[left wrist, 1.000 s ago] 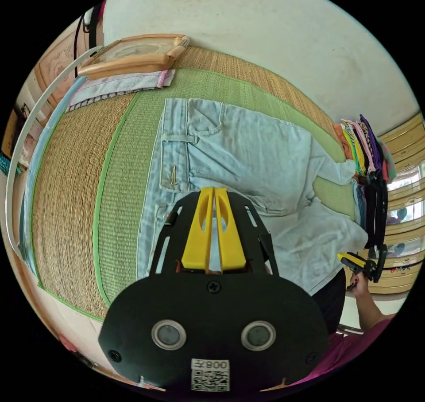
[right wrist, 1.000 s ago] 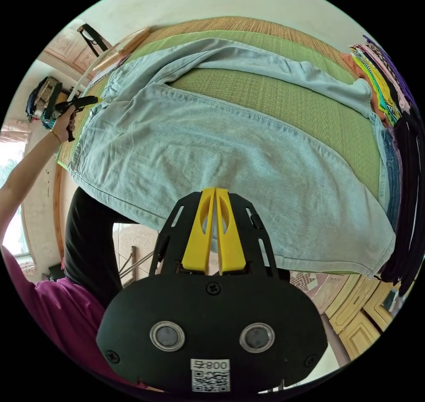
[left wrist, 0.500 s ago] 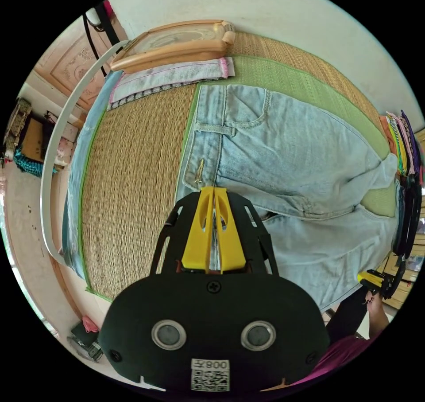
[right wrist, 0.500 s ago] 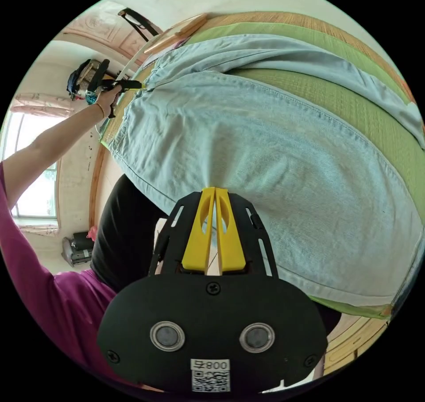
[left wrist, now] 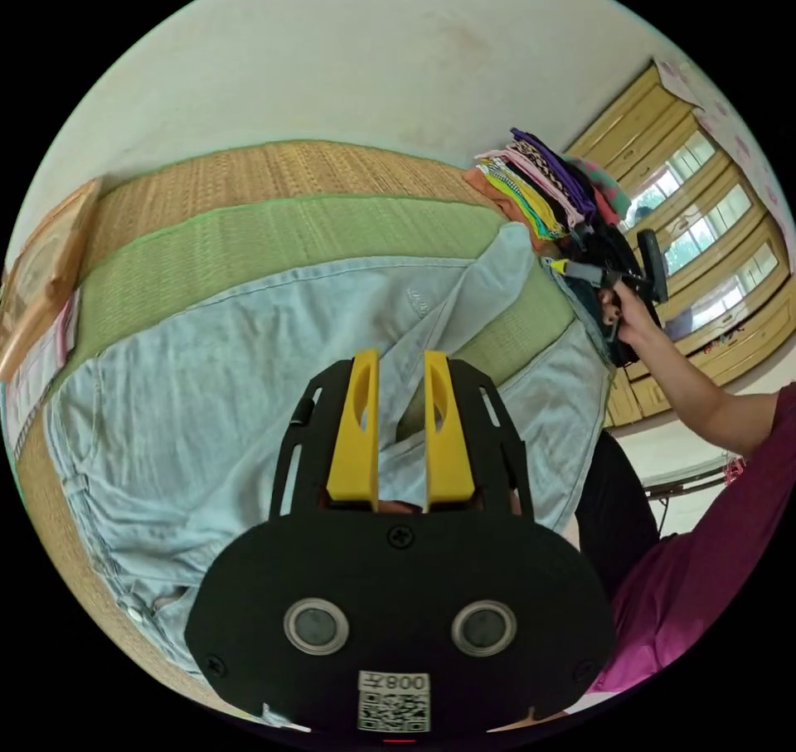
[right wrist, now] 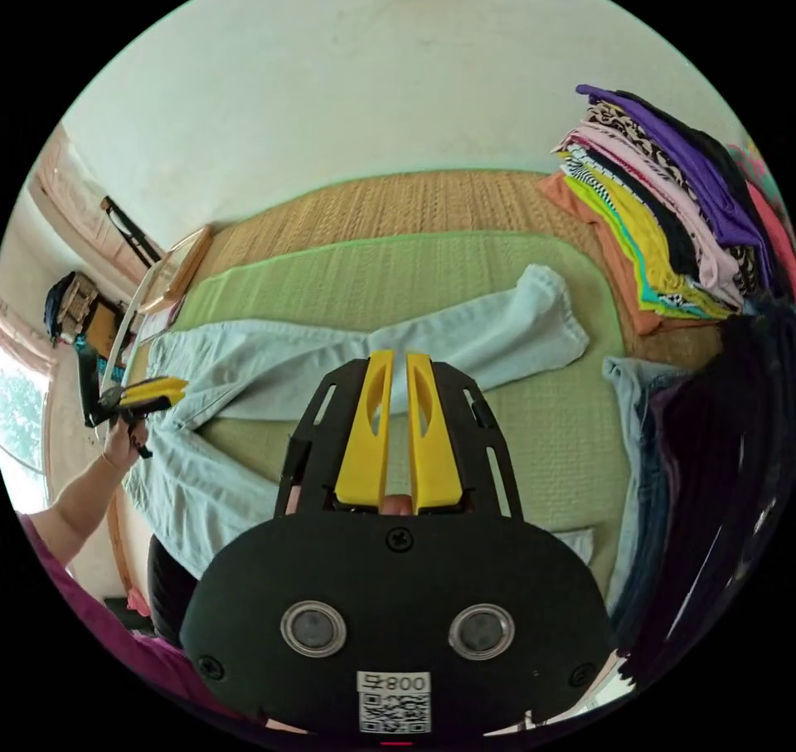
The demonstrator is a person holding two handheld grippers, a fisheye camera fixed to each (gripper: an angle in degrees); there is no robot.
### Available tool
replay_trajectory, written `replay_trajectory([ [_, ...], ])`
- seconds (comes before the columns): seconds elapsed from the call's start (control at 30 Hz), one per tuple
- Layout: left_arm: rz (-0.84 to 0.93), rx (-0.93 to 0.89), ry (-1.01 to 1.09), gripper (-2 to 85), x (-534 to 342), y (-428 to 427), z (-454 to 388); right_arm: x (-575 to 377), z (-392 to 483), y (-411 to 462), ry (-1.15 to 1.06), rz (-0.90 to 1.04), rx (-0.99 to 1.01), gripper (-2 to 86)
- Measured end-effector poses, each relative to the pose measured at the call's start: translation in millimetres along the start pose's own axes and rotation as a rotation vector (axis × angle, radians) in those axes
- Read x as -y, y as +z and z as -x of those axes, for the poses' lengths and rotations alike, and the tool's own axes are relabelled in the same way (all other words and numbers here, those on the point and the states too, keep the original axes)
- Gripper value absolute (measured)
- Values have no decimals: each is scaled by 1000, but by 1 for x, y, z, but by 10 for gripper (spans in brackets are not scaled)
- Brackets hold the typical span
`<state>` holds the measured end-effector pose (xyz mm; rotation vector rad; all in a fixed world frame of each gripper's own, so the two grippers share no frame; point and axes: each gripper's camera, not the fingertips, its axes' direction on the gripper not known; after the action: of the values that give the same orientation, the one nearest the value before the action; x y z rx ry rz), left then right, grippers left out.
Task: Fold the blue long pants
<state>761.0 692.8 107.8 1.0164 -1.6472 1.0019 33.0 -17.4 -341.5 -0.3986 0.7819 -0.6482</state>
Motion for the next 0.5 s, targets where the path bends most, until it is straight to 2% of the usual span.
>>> replay_trajectory([
  [0.2, 136, -6, 102, 88, 64, 75, -46, 96, -65, 46, 82, 34, -162, 60],
  [0.37, 166, 59, 158, 90, 82, 100, -77, 129, -117, 108, 165, 190, -383, 60],
  [0.5, 159, 99, 195, 82, 87, 106, -100, 122, -151, 127, 244, 234, -358, 61],
])
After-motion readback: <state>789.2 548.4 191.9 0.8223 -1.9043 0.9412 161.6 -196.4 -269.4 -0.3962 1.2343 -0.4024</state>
